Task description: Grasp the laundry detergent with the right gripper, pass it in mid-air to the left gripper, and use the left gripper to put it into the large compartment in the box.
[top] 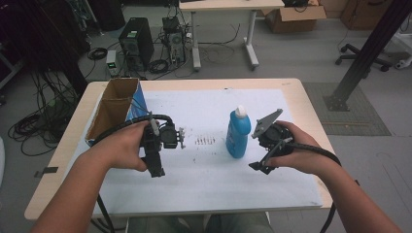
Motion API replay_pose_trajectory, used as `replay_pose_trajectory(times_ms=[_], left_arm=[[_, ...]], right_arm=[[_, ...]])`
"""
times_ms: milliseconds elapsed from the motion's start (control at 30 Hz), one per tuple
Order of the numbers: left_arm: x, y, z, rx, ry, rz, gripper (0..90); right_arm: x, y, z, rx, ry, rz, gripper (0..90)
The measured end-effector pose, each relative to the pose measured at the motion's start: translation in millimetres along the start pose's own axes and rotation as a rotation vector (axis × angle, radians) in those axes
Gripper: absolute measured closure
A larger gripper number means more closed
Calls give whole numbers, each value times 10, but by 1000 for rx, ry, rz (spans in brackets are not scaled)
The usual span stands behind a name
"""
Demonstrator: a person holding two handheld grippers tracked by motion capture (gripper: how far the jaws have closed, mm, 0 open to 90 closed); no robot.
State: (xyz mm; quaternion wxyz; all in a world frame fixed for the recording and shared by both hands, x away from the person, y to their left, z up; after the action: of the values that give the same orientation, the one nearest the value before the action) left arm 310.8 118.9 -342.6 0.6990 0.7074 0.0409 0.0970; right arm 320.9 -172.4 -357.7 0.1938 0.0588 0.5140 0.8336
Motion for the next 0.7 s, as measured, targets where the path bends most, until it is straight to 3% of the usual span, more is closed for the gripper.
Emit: replay_pose_trajectory(times_ms=[300, 700], left_arm=[[-35, 15, 30, -5, -13, 0, 2], [-66, 10, 72, -2, -31, 7, 2]], right_arm=[[-48, -83, -76, -77, -79, -19, 37], [-148, -285, -122, -135, -164, -31, 36]])
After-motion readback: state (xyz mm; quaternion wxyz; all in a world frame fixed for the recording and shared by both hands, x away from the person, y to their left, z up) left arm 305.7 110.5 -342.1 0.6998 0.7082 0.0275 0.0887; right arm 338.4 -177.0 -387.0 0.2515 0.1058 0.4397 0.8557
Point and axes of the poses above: each handheld gripper's, and its own axes: y roughly backward along the jaws, z roughly out of its top, x roughly to its left, the point moved 4 cm from there along -y, roughly forward along the jaws, and after that the axes turned 1 degree about y, right-handed, at the moved point
